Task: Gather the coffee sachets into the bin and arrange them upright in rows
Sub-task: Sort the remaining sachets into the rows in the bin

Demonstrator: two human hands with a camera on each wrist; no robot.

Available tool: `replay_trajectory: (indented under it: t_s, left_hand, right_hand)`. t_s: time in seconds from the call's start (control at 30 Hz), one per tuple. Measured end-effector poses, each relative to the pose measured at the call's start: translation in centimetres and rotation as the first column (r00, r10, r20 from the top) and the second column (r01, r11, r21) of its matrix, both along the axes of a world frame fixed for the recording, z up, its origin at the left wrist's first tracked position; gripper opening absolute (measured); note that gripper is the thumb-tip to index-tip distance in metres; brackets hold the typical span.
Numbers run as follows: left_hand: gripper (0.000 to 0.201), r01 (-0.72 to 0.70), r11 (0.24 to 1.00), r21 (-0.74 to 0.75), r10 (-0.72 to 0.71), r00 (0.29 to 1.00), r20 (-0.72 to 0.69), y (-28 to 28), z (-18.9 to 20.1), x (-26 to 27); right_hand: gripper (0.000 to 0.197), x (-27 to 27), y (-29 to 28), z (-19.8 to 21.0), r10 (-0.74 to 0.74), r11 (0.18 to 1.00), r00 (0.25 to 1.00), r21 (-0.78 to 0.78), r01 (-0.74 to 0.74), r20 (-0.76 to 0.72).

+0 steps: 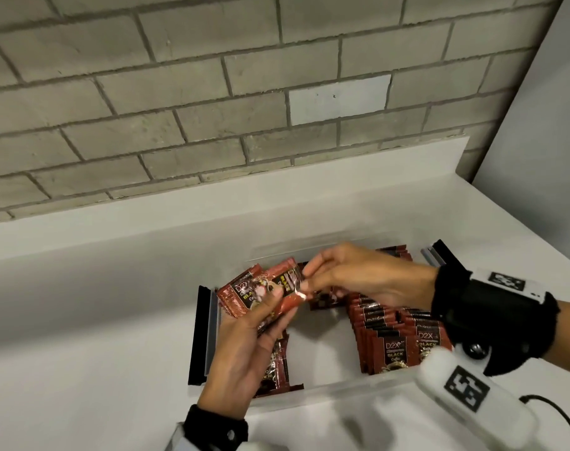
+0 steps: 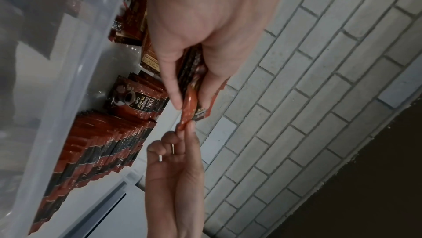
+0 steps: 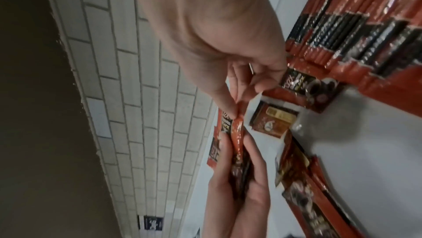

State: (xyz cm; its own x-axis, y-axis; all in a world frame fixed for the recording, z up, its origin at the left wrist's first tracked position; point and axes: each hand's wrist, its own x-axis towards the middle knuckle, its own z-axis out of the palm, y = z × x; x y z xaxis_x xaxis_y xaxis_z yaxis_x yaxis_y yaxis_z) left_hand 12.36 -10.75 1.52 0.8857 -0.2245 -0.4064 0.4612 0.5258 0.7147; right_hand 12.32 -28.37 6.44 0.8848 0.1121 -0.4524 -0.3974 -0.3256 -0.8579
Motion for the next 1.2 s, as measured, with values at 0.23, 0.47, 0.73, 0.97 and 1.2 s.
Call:
replay_trajectory:
  t_s: [0.23,0.47,0.73,0.97,1.2]
  left_hand:
    - [0.01,0.035,0.999,0.035,-0.033,0.998,-0.051,0.1,0.1,-0.3]
    - [0.024,0.075,0.997,0.011,-0.074,0.994,-0.084,0.2,0.4,-0.4]
    - [0.024,0.138,0.975,0.174,-0.121,0.987,-0.106,0.3,-0.6,-0.2]
    - [0.035,0.221,0.949,0.226,-0.209,0.975,-0.074,0.2,-0.5,-0.2]
    - [0.041,0.273,0.921,0.277,-0.27,0.962,-0.053,0.0,-0.5,-0.3]
  right_hand:
    - [0.012,2.8,-3.9,0.8,0.135,0.922,0.956,-0.385,-0.026,0.26]
    - [0.008,3.2,-3.0,-2.5,0.426,0.71,0.886,-0.676,-0.199,0.186]
    - [0.011,3.3,-2.7,-2.2,0.514,0.585,0.835,-0.792,-0.174,0.197]
    - [0.012,3.6,-3.6,-1.7,0.423,0.686,0.856,-0.722,-0.089,0.296]
    - [0.026,2.0,-2.7,0.4,0.361,0.874,0.909,-0.414,-0.252,0.209]
